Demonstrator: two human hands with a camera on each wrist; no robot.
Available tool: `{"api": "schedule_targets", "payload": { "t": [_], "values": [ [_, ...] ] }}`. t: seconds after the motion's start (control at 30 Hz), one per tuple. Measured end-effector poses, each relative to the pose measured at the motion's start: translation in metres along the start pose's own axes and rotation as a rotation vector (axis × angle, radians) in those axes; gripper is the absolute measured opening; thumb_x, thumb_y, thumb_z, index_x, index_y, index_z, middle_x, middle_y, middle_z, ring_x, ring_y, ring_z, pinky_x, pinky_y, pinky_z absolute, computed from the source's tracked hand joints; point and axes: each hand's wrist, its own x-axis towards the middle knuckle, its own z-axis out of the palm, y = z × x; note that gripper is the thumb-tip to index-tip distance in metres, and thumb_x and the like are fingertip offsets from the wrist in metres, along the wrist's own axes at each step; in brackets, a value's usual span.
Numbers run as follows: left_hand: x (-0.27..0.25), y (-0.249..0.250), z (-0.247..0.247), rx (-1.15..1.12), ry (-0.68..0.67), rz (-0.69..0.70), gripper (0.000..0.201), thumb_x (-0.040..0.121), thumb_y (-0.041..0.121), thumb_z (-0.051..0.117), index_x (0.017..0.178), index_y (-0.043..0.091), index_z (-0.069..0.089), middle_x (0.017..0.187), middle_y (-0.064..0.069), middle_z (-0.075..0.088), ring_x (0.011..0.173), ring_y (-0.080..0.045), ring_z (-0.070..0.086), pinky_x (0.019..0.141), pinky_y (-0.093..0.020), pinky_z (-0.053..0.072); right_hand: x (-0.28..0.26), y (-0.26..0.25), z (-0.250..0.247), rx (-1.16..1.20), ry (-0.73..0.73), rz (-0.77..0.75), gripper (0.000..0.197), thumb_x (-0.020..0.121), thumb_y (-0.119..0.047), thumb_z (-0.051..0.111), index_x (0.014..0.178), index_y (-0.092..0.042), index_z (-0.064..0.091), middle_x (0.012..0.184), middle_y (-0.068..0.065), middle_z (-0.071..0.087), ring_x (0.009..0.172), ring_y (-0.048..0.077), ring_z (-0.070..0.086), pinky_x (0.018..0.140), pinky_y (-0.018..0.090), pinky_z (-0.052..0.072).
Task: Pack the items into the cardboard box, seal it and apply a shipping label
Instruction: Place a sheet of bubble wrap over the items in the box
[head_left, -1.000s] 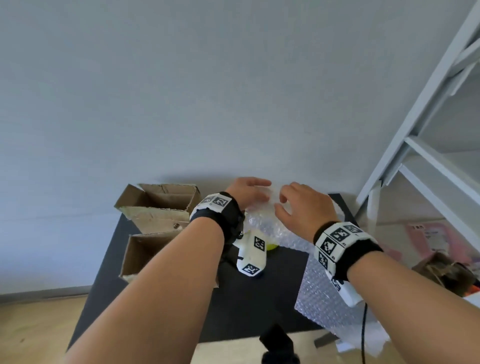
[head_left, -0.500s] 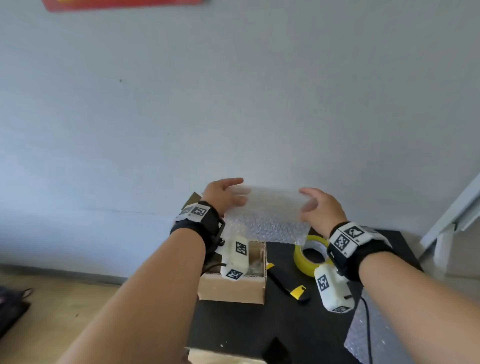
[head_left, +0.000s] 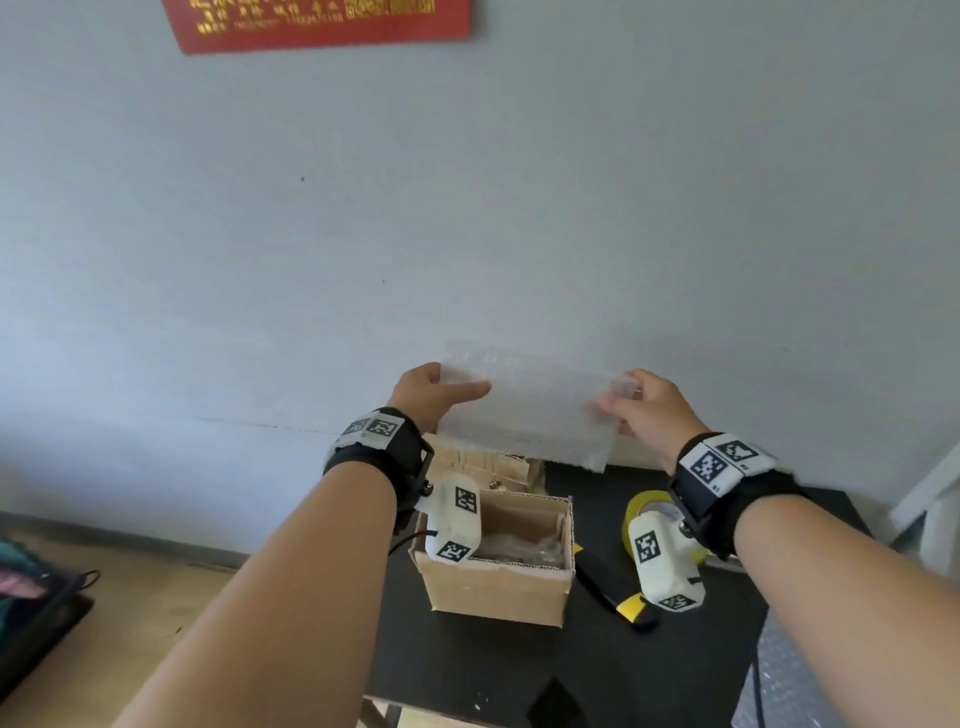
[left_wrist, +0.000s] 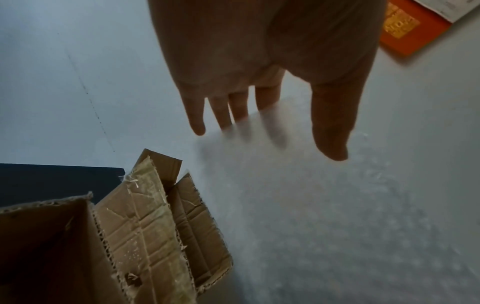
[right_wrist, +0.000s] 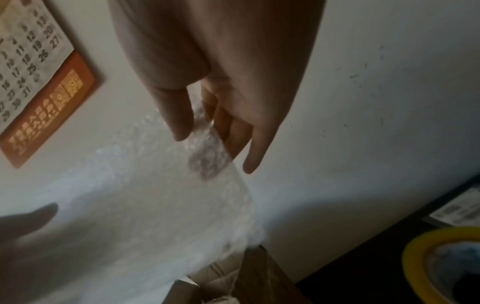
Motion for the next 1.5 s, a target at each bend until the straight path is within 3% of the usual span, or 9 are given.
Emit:
{"api": "schedule_targets", "payload": {
  "t": [0.07,0.17,0.27,0.5,0.73,0.83,1.03,1.37,1.5],
  "values": [
    [-0.001,0.001,-0.001,0.000,-0.059,-0.032,0.100,0.050,0.060,0.082,0.133,0.013,0.053,0.129,-0.002,0.059,0.117,-0.021,0.056,0.094,-0.036,0.047,0.003,0.000,0.005,0.125,-0.022,0.047,0.039,0.083,-0.024,0.069,0.118,-0.014,0.056,0.119,0.010,0.061,0.109,0.027,0.061,0.095,0.047,0.051],
    [-0.002,-0.001,0.000,-0.016,-0.088,-0.062,0.049,0.073,0.038,0.081,0.110,0.014,0.062,0.107,0.001,0.066,0.099,-0.016,0.061,0.079,-0.029,0.046,0.004,0.001,0.011,0.201,0.020,0.067,0.016,0.081,-0.024,0.071,0.087,-0.016,0.059,0.101,0.014,0.067,0.097,0.031,0.065,0.089,0.044,0.051],
    [-0.001,-0.004,0.002,-0.154,-0.114,-0.112,0.018,0.084,0.023,0.073,0.093,0.012,0.062,0.095,-0.006,0.067,0.080,-0.017,0.064,0.064,-0.027,0.050,0.003,-0.001,0.012,0.302,0.015,0.099,0.052,0.055,-0.042,0.083,0.093,-0.017,0.058,0.091,0.008,0.057,0.087,0.024,0.057,0.088,0.040,0.045],
    [-0.004,0.001,-0.005,-0.424,-0.165,-0.216,0.023,0.087,0.008,0.065,0.109,0.006,0.059,0.091,-0.008,0.061,0.074,-0.019,0.060,0.061,-0.028,0.049,-0.020,-0.006,0.020,0.366,-0.228,0.296,0.039,0.078,0.003,0.072,0.112,0.003,0.053,0.103,0.016,0.069,0.090,0.026,0.069,0.075,0.036,0.059],
    [-0.002,-0.005,-0.010,-0.383,-0.306,-0.269,0.053,0.080,0.016,0.073,0.128,0.007,0.054,0.136,-0.012,0.051,0.121,-0.031,0.053,0.072,-0.035,0.055,-0.026,-0.018,0.020,0.360,-0.130,0.267,0.010,0.086,0.011,0.060,0.090,0.002,0.060,0.087,0.013,0.066,0.072,0.019,0.068,0.071,0.031,0.056],
    [-0.002,-0.004,-0.010,-0.361,-0.342,-0.234,0.057,0.083,0.015,0.073,0.133,0.003,0.048,0.131,-0.017,0.055,0.101,-0.029,0.064,0.056,-0.027,0.056,-0.027,-0.015,0.019,0.345,-0.088,0.304,0.023,0.085,0.005,0.065,0.106,0.000,0.055,0.094,0.015,0.065,0.082,0.023,0.064,0.079,0.037,0.053],
    [-0.004,-0.006,-0.020,-0.362,-0.441,-0.209,0.025,0.094,0.003,0.056,0.119,-0.001,0.056,0.080,-0.012,0.062,0.051,-0.013,0.062,0.051,-0.021,0.055,-0.033,-0.006,0.023,0.484,-0.034,0.391,0.025,0.086,0.002,0.064,0.108,0.000,0.051,0.085,0.016,0.063,0.057,0.017,0.064,0.042,0.019,0.051],
    [-0.007,-0.012,-0.027,-0.608,-0.476,-0.257,0.018,0.097,-0.002,0.040,0.086,0.003,0.052,0.058,-0.011,0.064,0.048,-0.019,0.062,0.050,-0.024,0.057,-0.037,-0.006,0.041,0.789,0.080,0.390,0.026,0.095,0.007,0.042,0.079,-0.004,0.058,0.084,0.019,0.060,0.062,0.022,0.056,0.040,0.018,0.049],
    [-0.004,-0.010,-0.031,-0.675,-0.506,-0.291,0.020,0.092,0.020,0.040,0.088,0.004,0.052,0.086,-0.016,0.061,0.070,-0.033,0.064,0.061,-0.035,0.058,-0.039,-0.009,0.045,0.820,0.163,0.374,0.025,0.087,0.003,0.035,0.068,-0.002,0.050,0.075,0.014,0.054,0.068,0.026,0.054,0.052,0.030,0.051]
  ]
}}
